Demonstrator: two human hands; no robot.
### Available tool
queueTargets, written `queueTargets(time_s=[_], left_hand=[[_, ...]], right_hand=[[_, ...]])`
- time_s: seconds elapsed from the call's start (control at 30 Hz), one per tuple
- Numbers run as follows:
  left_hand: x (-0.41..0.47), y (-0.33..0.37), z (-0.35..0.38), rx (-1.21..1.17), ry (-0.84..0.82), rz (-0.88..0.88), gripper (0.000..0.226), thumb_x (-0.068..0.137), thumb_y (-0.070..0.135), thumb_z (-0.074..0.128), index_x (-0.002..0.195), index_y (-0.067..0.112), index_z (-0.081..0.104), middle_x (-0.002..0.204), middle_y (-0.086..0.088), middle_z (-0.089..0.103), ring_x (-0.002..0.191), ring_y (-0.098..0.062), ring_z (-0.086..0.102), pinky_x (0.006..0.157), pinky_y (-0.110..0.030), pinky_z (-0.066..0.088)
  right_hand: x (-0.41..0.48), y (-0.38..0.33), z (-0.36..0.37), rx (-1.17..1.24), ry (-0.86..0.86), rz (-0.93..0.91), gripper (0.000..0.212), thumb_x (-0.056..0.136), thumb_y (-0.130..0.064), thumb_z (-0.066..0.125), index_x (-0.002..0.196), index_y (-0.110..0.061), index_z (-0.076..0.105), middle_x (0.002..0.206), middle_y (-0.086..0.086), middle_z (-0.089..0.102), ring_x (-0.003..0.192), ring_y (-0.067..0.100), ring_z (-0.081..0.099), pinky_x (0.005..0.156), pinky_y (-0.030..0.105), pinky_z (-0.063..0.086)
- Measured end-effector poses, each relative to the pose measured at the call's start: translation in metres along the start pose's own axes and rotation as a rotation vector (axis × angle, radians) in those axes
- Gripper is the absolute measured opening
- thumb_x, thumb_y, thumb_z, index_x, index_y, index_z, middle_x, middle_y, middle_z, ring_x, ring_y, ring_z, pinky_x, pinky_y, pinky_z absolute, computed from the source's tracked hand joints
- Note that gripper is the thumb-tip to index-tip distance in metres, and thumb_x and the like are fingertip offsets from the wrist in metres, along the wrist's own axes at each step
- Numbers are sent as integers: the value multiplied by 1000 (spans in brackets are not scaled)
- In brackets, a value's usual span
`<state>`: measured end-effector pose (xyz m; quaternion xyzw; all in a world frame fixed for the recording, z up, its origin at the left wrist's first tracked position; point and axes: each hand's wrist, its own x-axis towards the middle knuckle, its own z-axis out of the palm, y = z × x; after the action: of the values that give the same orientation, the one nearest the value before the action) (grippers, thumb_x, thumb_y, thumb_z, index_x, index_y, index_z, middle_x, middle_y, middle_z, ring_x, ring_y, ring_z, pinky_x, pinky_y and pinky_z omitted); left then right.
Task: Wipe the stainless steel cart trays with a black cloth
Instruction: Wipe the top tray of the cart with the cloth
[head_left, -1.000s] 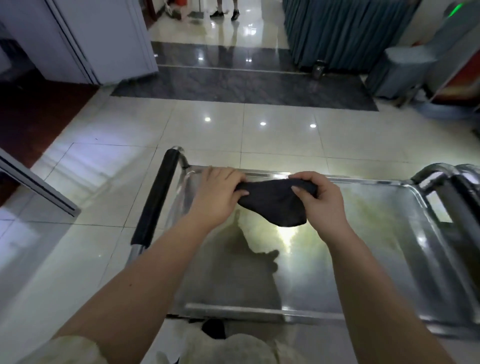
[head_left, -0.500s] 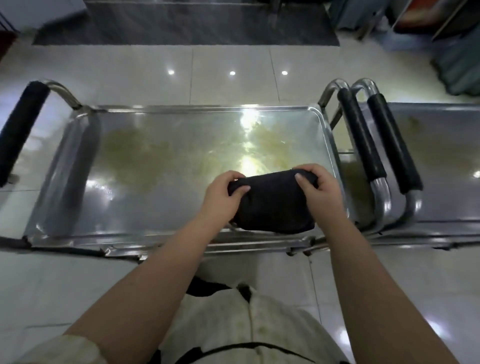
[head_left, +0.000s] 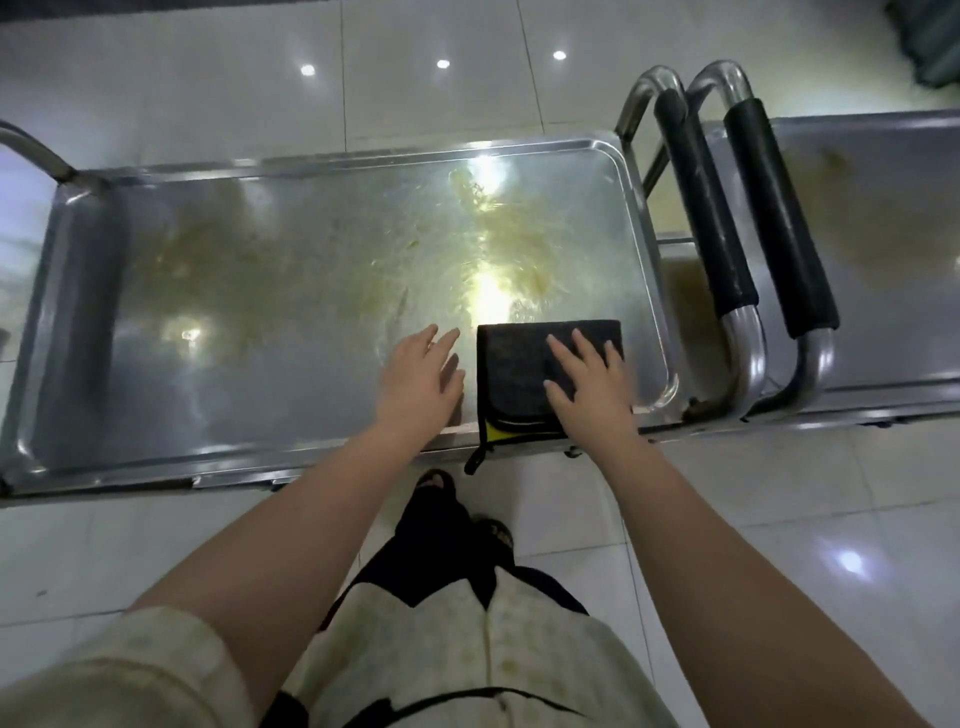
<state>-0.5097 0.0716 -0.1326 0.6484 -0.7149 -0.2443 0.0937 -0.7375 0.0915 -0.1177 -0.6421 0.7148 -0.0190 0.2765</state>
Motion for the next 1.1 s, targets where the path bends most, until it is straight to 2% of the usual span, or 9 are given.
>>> queueTargets(time_s=[0.13,0.2,0.27,0.37,0.5,0.7,0.87,1.0,1.1], left_hand=[[13,-32,-4,329,-132,83,62,102,44,34,156,36,5,165,-7,-3,149,-35,-9,120,-52,1],[31,-40,-7,383,-165,100,64,102,48,28,154,41,-9,163,-6,-18,146,-37,-23,118,-55,-11],[51,-44,-11,366,-173,96,64,101,54,23,153,41,-12,162,-4,-22,145,-37,-27,116,-56,-15],[82,-46,-16,338,-166,63,64,100,58,17,154,40,-10,162,-3,-21,145,-35,-27,116,-55,-18],[121,-43,-16,348,-193,44,58,100,58,11,153,44,-9,163,0,-20,145,-35,-28,115,-62,-9],[159,-46,-6,393,-144,-9,61,96,64,4,151,46,-13,163,1,-19,146,-37,-24,111,-68,-11],[158,-55,4,371,-65,13,60,95,67,2,151,49,-8,165,1,-7,149,-37,-12,110,-71,-9],[160,-58,6,364,-38,29,58,96,66,0,151,49,-5,165,2,-1,150,-36,-6,111,-70,-10],[163,-60,8,361,-16,27,57,97,63,3,152,50,0,165,4,2,150,-34,-6,111,-69,-10]], right_hand=[[14,-12,25,-207,-122,-7,64,95,-67,22,149,-52,-9,161,-10,-23,141,44,-28,109,55,-25],[25,-16,31,-296,-141,12,69,89,-76,13,144,-54,-23,156,-10,-33,136,48,-36,103,59,-30],[31,-20,35,-318,-132,52,70,86,-79,10,141,-55,-28,156,-8,-35,136,48,-36,104,63,-28],[30,-24,44,-326,-94,78,71,84,-80,5,140,-54,-30,158,-7,-31,138,46,-32,104,67,-26],[30,-17,45,-360,-65,97,73,79,-84,-4,142,-55,-26,158,-11,-28,140,44,-30,98,65,-33],[29,8,38,-339,-22,148,73,81,-84,0,144,-55,-21,159,-13,-24,141,44,-28,105,67,-24],[31,0,42,-379,-52,127,72,82,-80,-7,146,-51,-21,159,-6,-24,139,50,-28,105,71,-20],[112,-22,22,-367,-11,-36,71,85,-80,3,146,-53,-20,162,-4,-21,139,52,-26,104,73,-16],[216,-50,-4,-352,45,-43,73,82,-82,6,146,-55,-16,162,-6,-19,140,52,-25,102,74,-18]])
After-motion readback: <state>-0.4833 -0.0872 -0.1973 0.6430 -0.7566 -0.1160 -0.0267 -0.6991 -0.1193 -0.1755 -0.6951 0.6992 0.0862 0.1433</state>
